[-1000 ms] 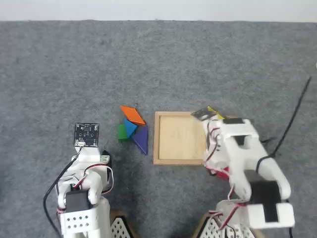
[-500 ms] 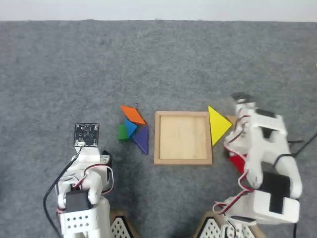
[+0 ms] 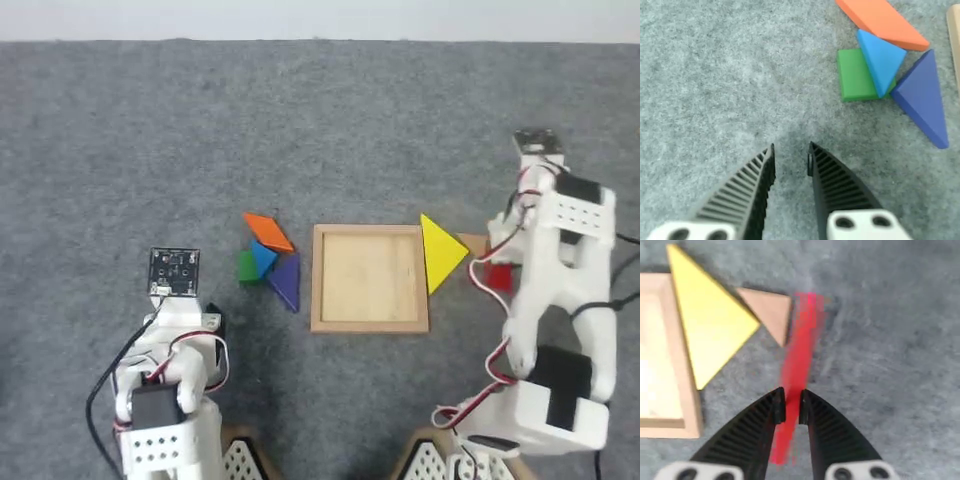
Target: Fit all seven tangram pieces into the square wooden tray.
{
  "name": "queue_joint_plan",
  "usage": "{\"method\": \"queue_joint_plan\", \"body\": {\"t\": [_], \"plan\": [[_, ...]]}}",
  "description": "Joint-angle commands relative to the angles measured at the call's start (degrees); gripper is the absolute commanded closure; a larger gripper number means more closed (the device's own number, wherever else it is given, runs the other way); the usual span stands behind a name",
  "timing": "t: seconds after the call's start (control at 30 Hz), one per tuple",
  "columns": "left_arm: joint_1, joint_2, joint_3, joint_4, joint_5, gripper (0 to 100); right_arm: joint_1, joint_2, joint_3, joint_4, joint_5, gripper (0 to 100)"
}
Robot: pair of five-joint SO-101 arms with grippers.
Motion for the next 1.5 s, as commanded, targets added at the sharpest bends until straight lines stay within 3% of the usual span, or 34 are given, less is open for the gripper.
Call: {"method": "queue_joint_plan", "body": {"t": [0.0, 0.27, 0.57, 0.73, 0.97, 1.17, 1.27, 1.47], "plan": [[0.00, -1.32, -0.66, 0.35, 0.62, 90, -2.77, 0.13, -3.08, 1.10, -1.41, 95.0], [0.00, -1.32, -0.66, 0.35, 0.62, 90, -3.12, 0.84, -2.81, 0.92, -1.32, 83.9], [-0.09, -1.32, -0.66, 0.35, 0.62, 90, -2.15, 13.41, -3.08, -4.00, -1.14, 85.0], [-0.09, -1.32, -0.66, 0.35, 0.62, 90, -1.98, 17.63, -4.31, -5.58, -1.23, 96.4], [-0.09, -1.32, -0.66, 0.35, 0.62, 90, -1.45, 14.81, -4.13, -5.49, -3.52, 94.4], [-0.09, -1.32, -0.66, 0.35, 0.62, 90, 0.40, 3.82, -1.14, -3.82, -6.24, 93.9], [-0.09, -1.32, -0.66, 0.35, 0.62, 90, -2.42, -1.45, 3.08, -4.00, -6.95, 88.4], [-0.09, -1.32, -0.66, 0.35, 0.62, 90, -8.22, -2.42, 9.41, -9.89, -17.58, 69.2]]}}
